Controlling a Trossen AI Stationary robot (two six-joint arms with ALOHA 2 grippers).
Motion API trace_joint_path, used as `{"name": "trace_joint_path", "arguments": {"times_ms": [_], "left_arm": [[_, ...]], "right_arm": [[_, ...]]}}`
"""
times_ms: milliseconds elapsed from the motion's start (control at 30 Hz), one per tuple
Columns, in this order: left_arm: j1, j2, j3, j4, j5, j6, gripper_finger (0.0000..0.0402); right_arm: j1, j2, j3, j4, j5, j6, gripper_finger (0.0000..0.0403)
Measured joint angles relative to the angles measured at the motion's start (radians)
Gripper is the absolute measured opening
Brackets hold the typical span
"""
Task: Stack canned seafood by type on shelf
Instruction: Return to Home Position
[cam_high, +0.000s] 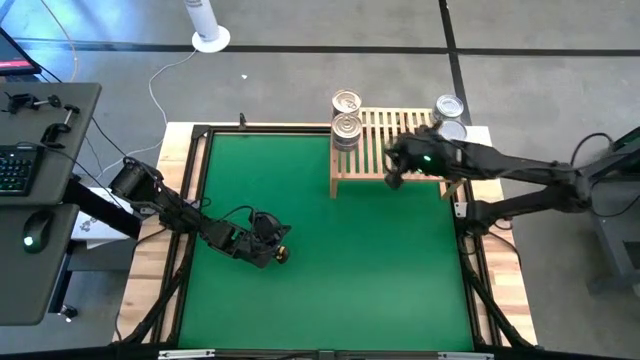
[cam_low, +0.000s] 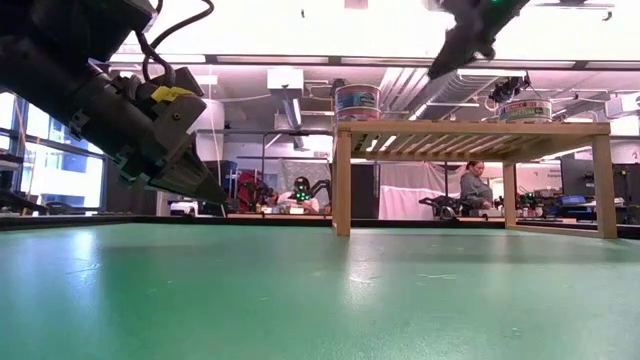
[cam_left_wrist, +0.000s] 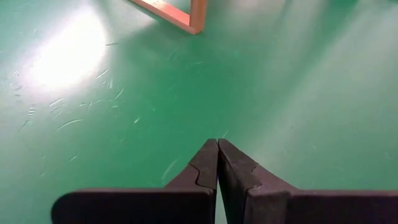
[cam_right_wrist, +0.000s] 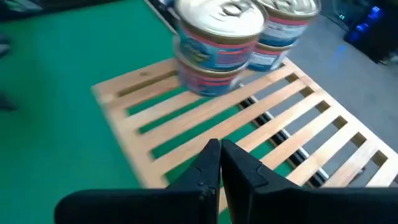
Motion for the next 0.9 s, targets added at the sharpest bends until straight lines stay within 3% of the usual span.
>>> {"name": "trace_joint_path", "arguments": {"times_ms": [300, 533, 700, 900], "left_arm": [[0.001, 0.000, 0.000, 0.067, -0.011, 0.016, 0.0000], [0.001, 0.000, 0.000, 0.114, -0.011, 0.025, 0.0000], [0.009, 0.000, 0.000, 0.180, 0.013, 0.034, 0.0000], [0.060, -0.008, 0.000, 0.371, 0.110, 0.215, 0.0000]], "right_arm": [[0.224, -0.270, -0.144, -0.039, -0.063, 0.114, 0.0009], [0.406, -0.477, -0.417, 0.113, -0.069, 0.235, 0.0009], [0.491, -0.617, -0.529, 0.183, -0.072, 0.265, 0.0009], [0.534, -0.789, -0.568, 0.188, -0.072, 0.197, 0.0009]]}}
